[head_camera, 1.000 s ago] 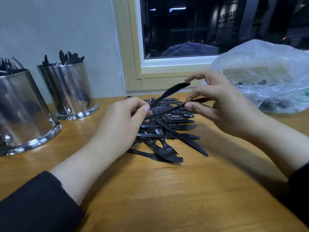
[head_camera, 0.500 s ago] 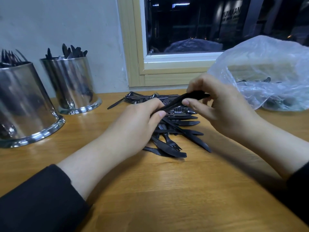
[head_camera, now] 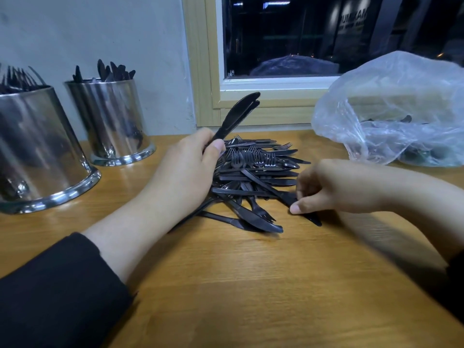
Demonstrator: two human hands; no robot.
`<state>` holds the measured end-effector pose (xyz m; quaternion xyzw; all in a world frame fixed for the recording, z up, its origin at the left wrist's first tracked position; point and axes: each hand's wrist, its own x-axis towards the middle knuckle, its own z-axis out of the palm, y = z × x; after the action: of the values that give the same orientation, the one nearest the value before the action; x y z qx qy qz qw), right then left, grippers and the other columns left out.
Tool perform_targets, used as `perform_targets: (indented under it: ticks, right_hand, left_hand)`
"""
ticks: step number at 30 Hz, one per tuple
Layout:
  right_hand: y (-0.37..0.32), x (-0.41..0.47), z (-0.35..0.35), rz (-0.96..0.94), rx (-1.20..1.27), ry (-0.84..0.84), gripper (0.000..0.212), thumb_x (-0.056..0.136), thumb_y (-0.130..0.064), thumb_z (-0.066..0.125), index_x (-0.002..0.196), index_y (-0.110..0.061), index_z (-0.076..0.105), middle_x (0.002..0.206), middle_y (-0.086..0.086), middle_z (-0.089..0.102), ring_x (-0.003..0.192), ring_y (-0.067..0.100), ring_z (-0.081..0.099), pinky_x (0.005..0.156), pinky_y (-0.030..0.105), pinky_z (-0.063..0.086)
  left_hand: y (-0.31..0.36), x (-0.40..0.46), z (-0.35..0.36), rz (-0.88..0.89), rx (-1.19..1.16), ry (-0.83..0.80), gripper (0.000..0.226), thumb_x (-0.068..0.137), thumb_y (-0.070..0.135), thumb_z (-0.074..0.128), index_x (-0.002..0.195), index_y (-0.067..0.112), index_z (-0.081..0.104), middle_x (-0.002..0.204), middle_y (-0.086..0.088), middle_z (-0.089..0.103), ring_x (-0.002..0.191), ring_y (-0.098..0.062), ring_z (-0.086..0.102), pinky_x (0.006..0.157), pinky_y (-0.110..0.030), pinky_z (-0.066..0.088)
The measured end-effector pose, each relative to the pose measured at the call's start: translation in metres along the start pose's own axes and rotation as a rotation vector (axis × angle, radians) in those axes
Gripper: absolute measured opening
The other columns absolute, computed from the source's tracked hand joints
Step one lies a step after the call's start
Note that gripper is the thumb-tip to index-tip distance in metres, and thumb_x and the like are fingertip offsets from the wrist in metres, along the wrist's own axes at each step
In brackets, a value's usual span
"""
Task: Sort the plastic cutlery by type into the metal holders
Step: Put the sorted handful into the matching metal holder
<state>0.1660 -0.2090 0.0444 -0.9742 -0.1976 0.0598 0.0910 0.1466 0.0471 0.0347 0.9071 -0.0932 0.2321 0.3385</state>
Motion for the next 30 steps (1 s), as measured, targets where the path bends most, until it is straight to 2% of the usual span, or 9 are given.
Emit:
perform_targets:
  ticks: [6, 10, 13, 16, 18, 22, 24, 27, 30]
  right_hand:
    - [0.0, 0.003, 0.002, -0.092, 0.086, 0.155, 0.025, 0.084, -0.046, 0.074, 0.076, -0.026, 0.062, 0.067, -0.015, 0.064, 0.062, 0.005, 0.054, 0.064, 0.026, 0.044]
    - [-0.007, -0.002, 0.0, -0.236, 0.182, 0.328, 0.013, 0.087, -0.036, 0.075, 0.08, -0.029, 0.066, 0.078, -0.009, 0.066, 0.067, -0.002, 0.057, 0.063, 0.011, 0.041]
    - [-0.013, -0.001, 0.002, -0.299, 0.201, 0.441, 0.012, 0.085, -0.039, 0.073, 0.081, -0.029, 0.067, 0.078, -0.011, 0.063, 0.071, 0.001, 0.055, 0.062, 0.011, 0.039]
    - [-0.016, 0.001, 0.005, -0.312, 0.22, 0.531, 0.016, 0.082, -0.045, 0.07, 0.08, -0.029, 0.067, 0.075, -0.01, 0.062, 0.072, 0.004, 0.055, 0.061, 0.013, 0.038]
    - [-0.018, 0.002, 0.007, -0.315, 0.243, 0.568, 0.018, 0.081, -0.045, 0.072, 0.079, -0.028, 0.067, 0.074, -0.01, 0.062, 0.069, 0.003, 0.055, 0.06, 0.014, 0.038]
    - [-0.017, 0.006, 0.011, -0.263, 0.346, 0.646, 0.018, 0.083, -0.042, 0.075, 0.083, -0.026, 0.068, 0.07, -0.01, 0.064, 0.065, 0.002, 0.057, 0.058, 0.013, 0.039]
    - [-0.011, 0.008, 0.011, -0.208, 0.36, 0.608, 0.022, 0.085, -0.049, 0.069, 0.088, -0.028, 0.066, 0.076, -0.011, 0.066, 0.07, 0.001, 0.059, 0.063, 0.014, 0.043]
    - [0.001, 0.012, 0.013, -0.166, 0.144, 0.378, 0.016, 0.09, -0.048, 0.063, 0.096, -0.033, 0.067, 0.091, -0.018, 0.064, 0.084, -0.006, 0.057, 0.073, 0.016, 0.043]
    - [0.005, 0.016, 0.02, -0.182, 0.002, 0.18, 0.02, 0.094, -0.04, 0.064, 0.114, -0.036, 0.069, 0.106, -0.019, 0.057, 0.09, -0.004, 0.054, 0.076, 0.012, 0.037]
  left_hand:
    - [-0.004, -0.001, 0.001, 0.051, -0.056, 0.006, 0.02, 0.105, 0.031, 0.052, 0.093, 0.022, 0.065, 0.071, 0.003, 0.064, 0.069, -0.012, 0.056, 0.061, -0.017, 0.04]
    - [-0.001, -0.003, -0.001, 0.087, -0.077, 0.062, 0.018, 0.103, 0.028, 0.057, 0.094, 0.027, 0.072, 0.076, 0.009, 0.07, 0.074, -0.002, 0.058, 0.063, -0.012, 0.04]
    - [0.002, -0.007, 0.0, 0.142, -0.065, -0.046, 0.018, 0.102, 0.029, 0.057, 0.098, 0.034, 0.075, 0.081, 0.009, 0.073, 0.078, -0.004, 0.062, 0.068, -0.014, 0.043]
    - [0.004, -0.01, 0.004, 0.132, -0.073, -0.251, 0.021, 0.105, 0.028, 0.052, 0.092, 0.031, 0.068, 0.075, 0.013, 0.071, 0.066, -0.005, 0.064, 0.06, -0.019, 0.049]
    - [0.005, -0.011, 0.006, 0.133, -0.067, -0.306, 0.027, 0.106, 0.029, 0.049, 0.083, 0.028, 0.061, 0.065, 0.016, 0.063, 0.056, -0.005, 0.056, 0.054, -0.018, 0.043]
    - [0.002, -0.008, 0.006, 0.12, -0.086, -0.316, 0.028, 0.104, 0.04, 0.046, 0.09, 0.023, 0.064, 0.075, -0.001, 0.063, 0.069, -0.015, 0.057, 0.063, -0.028, 0.043]
    - [-0.002, -0.006, 0.006, 0.098, -0.071, -0.293, 0.028, 0.1, 0.048, 0.05, 0.092, 0.025, 0.065, 0.078, -0.002, 0.065, 0.072, -0.017, 0.059, 0.069, -0.032, 0.046]
    - [-0.006, -0.004, 0.003, 0.06, -0.059, -0.192, 0.03, 0.1, 0.046, 0.055, 0.078, 0.026, 0.058, 0.064, 0.006, 0.051, 0.057, -0.005, 0.044, 0.057, -0.021, 0.034]
    - [-0.008, 0.0, 0.0, 0.032, -0.067, -0.094, 0.035, 0.101, 0.043, 0.056, 0.072, 0.024, 0.053, 0.059, 0.008, 0.048, 0.052, -0.005, 0.041, 0.052, -0.021, 0.031]
